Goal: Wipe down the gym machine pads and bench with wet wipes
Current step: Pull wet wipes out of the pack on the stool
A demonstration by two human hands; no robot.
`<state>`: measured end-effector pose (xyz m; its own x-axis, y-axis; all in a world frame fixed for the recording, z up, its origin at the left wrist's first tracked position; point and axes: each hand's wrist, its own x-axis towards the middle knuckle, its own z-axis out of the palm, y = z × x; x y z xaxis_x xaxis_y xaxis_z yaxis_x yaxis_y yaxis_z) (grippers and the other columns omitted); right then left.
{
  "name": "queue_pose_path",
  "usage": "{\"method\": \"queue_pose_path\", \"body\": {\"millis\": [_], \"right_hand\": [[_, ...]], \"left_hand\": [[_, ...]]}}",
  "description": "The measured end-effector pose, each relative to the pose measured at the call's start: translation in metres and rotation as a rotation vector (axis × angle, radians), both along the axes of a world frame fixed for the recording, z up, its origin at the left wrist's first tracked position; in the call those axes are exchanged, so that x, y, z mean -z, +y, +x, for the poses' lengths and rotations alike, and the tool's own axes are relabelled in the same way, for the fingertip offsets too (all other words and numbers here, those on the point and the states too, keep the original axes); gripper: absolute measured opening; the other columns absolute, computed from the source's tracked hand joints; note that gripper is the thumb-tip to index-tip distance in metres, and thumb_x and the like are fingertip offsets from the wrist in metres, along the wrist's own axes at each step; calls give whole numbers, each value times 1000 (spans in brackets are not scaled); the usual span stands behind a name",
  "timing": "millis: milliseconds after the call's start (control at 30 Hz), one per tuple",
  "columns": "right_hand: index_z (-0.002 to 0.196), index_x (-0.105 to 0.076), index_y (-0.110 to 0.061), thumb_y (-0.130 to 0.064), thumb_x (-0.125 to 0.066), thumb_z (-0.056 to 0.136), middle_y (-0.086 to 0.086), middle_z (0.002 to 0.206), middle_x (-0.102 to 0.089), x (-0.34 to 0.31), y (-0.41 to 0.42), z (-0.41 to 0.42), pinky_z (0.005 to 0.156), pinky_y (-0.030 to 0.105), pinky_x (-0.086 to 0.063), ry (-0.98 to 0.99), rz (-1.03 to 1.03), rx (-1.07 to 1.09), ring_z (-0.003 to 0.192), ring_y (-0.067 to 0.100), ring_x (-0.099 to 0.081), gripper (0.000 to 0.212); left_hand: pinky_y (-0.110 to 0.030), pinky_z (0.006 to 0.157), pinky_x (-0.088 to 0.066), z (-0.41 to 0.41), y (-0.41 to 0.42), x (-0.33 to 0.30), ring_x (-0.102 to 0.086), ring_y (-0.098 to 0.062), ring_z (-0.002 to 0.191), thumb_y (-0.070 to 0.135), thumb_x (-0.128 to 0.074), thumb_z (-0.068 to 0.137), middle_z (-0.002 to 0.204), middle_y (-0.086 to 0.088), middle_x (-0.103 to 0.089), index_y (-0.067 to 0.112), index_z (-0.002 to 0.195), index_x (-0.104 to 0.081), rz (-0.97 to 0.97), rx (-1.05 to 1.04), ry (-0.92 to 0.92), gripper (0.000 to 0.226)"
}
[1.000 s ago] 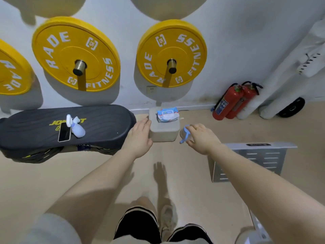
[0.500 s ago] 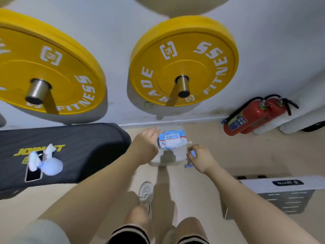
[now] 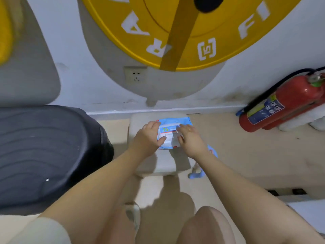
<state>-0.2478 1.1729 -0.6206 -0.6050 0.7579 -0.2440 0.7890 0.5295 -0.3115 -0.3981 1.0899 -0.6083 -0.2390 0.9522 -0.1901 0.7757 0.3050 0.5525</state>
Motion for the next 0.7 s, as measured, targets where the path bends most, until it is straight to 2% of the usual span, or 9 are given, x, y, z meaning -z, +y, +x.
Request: {"method": "queue_pose_path", "body": {"millis": [100, 167, 233, 300, 400, 467, 500, 600, 700], "right_hand": [[136, -40, -16, -26, -50, 92, 4, 151, -28, 28, 15, -9, 112, 33, -15, -83, 22, -101, 139, 26, -21, 47], [138, -36, -20, -34, -56, 87, 3, 151, -28, 38, 19, -12, 110, 35, -18, -102, 62, -125, 137, 25, -24, 57], [135, -40, -25, -40, -60, 83, 0, 144, -36, 41, 19, -13, 105, 35, -22, -100, 134, -142, 130, 25, -33, 58], [130, -46, -26, -44, -58, 84, -1, 138, -43, 41, 17, -13, 100, 34, -26, -140, 215, -214, 122, 26, -41, 51], [107, -63, -15, -36, -55, 86, 7, 112, -63, 43, 17, -16, 83, 34, -39, -107, 405, -356, 92, 30, -60, 30], [91, -67, -14, -31, -47, 90, 7, 91, -66, 39, 22, -19, 66, 30, -42, -9, 483, -253, 75, 29, -63, 26], [91, -66, -13, -31, -43, 93, 8, 92, -62, 34, 25, -23, 62, 30, -40, 36, 447, -138, 77, 29, -61, 29], [99, -58, -7, -30, -45, 95, 13, 103, -51, 29, 34, -36, 62, 33, -37, 205, 285, 231, 88, 31, -52, 27], [102, -44, -7, -15, -50, 90, 12, 86, -56, 32, 33, -42, 64, 34, -37, 471, 72, 466, 79, 32, -52, 16]], "left_hand": [[-33, 100, -34, 2, 8, 30, -42, -27, 127, 53, -34, 70, 140, -11, -44, 5, 134, -44, 29, 7, 3, 80], [-33, 98, -36, 4, 9, 47, -45, -26, 125, 55, -32, 67, 135, -13, -49, 1, 129, -48, 38, 5, 3, 84], [-34, 90, -42, 4, 7, 57, -54, -32, 115, 51, -36, 69, 127, -19, -55, -5, 123, -51, 27, -16, 3, 80], [-33, 85, -42, 5, 5, 56, -55, -32, 110, 35, -53, 80, 128, -17, -54, -2, 128, -46, -28, -22, 7, 61], [-32, 82, -42, 2, 4, 57, -56, -30, 104, 19, -62, 83, 125, -11, -55, 9, 136, -37, -97, -92, -12, 59], [-37, 85, -47, 1, 5, 64, -60, -31, 99, 18, -66, 82, 119, -11, -60, 17, 143, -27, -83, -136, -66, 73], [-40, 86, -48, 1, 5, 66, -61, -31, 98, 18, -67, 81, 118, -10, -62, 20, 145, -24, -69, -143, -86, 77], [-41, 83, -48, 0, 8, 71, -61, -33, 99, 18, -68, 80, 120, -8, -63, 16, 136, -30, -68, -143, -81, 68], [-40, 80, -48, 0, 9, 70, -60, -34, 96, 18, -66, 81, 118, -10, -61, 13, 126, -37, -45, -107, -26, 54]]}}
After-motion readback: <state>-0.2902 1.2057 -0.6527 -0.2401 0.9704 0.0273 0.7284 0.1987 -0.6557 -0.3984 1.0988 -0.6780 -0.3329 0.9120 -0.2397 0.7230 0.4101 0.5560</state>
